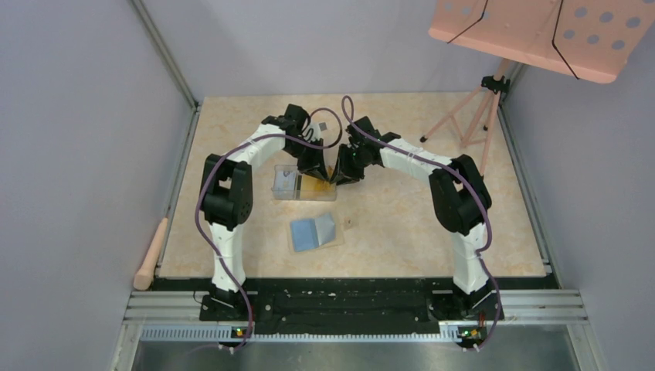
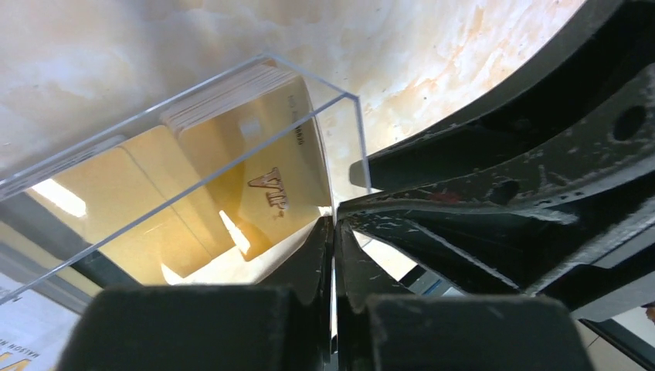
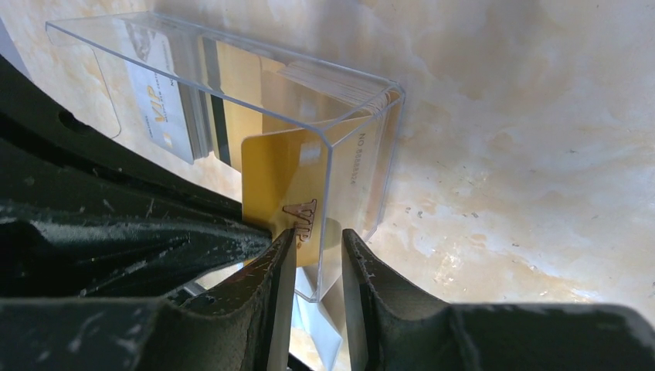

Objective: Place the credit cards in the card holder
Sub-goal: Pick up the credit card from the storage box.

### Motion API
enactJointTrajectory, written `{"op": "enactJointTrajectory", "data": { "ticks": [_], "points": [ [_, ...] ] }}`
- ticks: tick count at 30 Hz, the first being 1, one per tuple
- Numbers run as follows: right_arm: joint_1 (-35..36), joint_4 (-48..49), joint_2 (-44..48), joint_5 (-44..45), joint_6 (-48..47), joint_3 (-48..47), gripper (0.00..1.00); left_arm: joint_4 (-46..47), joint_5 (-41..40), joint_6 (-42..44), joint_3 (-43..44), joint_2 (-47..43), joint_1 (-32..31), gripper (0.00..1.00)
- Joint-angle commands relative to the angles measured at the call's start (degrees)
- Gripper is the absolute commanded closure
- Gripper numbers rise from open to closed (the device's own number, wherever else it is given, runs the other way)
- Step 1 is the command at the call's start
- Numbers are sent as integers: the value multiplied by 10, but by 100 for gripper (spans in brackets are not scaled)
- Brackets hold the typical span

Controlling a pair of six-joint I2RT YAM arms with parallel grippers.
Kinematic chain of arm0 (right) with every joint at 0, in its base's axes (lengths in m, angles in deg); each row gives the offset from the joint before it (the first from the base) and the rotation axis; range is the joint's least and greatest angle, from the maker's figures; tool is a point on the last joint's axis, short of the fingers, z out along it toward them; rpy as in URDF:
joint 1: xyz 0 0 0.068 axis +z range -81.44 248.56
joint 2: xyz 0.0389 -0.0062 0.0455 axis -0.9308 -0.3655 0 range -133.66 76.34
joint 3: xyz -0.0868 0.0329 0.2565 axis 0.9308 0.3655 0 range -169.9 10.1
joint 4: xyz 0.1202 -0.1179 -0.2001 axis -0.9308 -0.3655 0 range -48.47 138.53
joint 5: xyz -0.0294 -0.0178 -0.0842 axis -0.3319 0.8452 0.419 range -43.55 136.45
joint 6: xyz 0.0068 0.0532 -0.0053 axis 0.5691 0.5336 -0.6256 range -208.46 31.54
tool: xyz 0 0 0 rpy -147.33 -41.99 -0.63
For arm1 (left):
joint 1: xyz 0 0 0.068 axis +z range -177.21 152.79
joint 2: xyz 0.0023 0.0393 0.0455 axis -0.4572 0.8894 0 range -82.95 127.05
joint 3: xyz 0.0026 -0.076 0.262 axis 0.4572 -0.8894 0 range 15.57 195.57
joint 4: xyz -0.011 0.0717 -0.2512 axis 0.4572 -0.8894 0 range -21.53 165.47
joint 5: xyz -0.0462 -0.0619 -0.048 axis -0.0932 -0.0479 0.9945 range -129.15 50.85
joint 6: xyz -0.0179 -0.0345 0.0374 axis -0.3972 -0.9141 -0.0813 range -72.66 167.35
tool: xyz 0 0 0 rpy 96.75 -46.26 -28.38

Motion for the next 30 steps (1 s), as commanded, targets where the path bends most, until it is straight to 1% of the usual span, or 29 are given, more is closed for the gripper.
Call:
{"op": "enactJointTrajectory", "data": {
  "ticks": [1,4,6,11,14,16,19,24,27,30],
  "points": [
    [3,26,28,-10,6,-3,71,21,16,-4,-5,-12,4,100],
    [-1,26,37,-8,3,-3,71,26,15,-9,-6,-24,8,100],
    [-5,26,48,-4,0,-3,68,31,16,-14,-9,-37,12,100],
    [-20,26,92,6,-9,2,49,83,48,-55,-44,-97,39,100],
    [-32,25,126,7,-10,16,42,145,98,-89,-92,-143,70,100],
    [-40,25,149,3,-13,28,36,192,148,-109,-127,-171,93,100],
    [-52,38,183,-32,-12,51,27,265,229,-136,-183,-200,122,100],
    [-70,140,216,-146,25,115,24,346,326,-156,-247,-234,147,100],
    [-69,234,215,-218,70,151,26,374,376,-162,-264,-244,148,100],
    [-67,337,212,-257,126,189,30,396,399,-168,-279,-260,148,100]
  ]
}}
